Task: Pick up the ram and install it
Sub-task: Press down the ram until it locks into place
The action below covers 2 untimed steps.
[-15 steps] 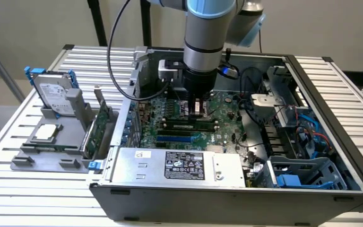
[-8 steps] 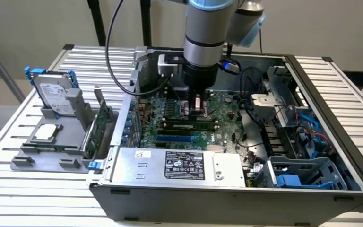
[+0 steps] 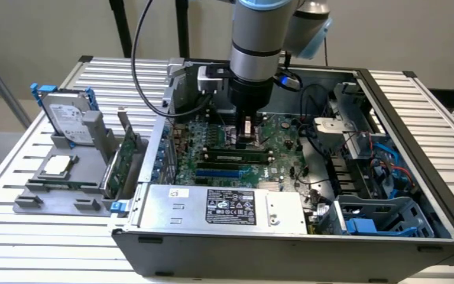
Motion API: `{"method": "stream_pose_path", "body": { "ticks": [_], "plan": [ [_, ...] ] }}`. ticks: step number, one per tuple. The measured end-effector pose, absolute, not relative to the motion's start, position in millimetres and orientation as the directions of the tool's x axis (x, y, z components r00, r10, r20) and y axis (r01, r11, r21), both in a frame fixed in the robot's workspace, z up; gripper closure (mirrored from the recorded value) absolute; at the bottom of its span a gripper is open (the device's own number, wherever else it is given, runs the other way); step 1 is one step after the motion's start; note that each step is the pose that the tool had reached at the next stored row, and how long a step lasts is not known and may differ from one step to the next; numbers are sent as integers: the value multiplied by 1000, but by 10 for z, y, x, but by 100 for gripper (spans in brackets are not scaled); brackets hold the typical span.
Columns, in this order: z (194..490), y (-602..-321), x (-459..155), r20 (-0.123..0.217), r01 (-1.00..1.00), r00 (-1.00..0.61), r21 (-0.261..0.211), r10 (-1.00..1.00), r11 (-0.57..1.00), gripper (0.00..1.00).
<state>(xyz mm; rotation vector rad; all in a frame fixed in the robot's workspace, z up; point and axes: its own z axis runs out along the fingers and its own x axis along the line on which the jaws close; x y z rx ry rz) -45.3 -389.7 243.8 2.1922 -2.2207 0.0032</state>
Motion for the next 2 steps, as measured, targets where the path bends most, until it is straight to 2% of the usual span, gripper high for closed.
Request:
{"method": "stream_pose_path", "body": {
  "ticks": [2],
  "plan": [
    [2438, -3897, -453, 16, -1000, -13, 13, -1000, 13, 100]
  ]
}}
